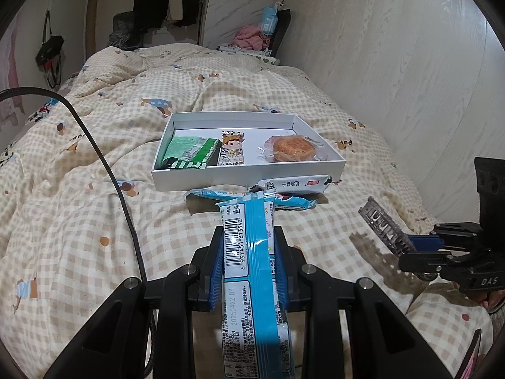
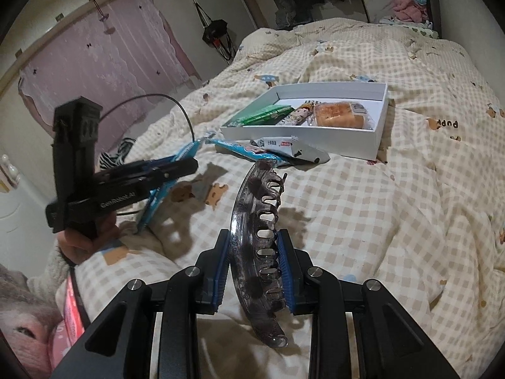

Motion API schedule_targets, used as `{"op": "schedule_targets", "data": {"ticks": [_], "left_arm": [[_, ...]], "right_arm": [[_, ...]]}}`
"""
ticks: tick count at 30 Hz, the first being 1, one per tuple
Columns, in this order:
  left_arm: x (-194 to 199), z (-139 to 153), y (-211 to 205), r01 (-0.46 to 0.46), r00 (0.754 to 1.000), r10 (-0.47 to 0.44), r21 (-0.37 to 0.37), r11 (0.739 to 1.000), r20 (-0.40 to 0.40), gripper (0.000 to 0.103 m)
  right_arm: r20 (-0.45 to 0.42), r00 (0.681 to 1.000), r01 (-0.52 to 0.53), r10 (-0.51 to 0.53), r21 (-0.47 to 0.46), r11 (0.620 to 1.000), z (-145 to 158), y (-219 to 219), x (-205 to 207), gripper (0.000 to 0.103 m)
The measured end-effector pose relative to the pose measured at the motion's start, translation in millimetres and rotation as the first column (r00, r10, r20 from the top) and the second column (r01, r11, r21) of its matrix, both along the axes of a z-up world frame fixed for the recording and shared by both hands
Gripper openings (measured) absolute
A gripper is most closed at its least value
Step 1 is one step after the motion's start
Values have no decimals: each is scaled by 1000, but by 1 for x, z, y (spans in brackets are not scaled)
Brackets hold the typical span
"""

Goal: Organize objects
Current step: 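Carry the blue packet and hair clip with both tools over the white box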

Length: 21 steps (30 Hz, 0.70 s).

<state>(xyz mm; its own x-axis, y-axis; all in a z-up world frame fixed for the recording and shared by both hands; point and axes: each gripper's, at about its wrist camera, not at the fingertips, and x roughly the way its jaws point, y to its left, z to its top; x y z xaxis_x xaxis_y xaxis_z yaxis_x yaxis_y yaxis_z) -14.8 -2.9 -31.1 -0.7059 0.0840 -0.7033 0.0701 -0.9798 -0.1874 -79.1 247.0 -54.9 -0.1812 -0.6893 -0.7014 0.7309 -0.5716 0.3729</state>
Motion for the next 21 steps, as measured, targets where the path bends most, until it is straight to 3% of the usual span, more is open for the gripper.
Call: {"op": "schedule_targets", "data": {"ticks": [10,21], "left_arm": [[-2,8,-4,-2,1000,2,10,1000,-3,31],[-31,61,-14,-24,995,19,-49,999,-93,31]], "right_arm": [[-8,1000,-2,2,-43,999,10,-2,1,31],[-108,994,-35,12,-212,977,56,-26,-27,31]]}}
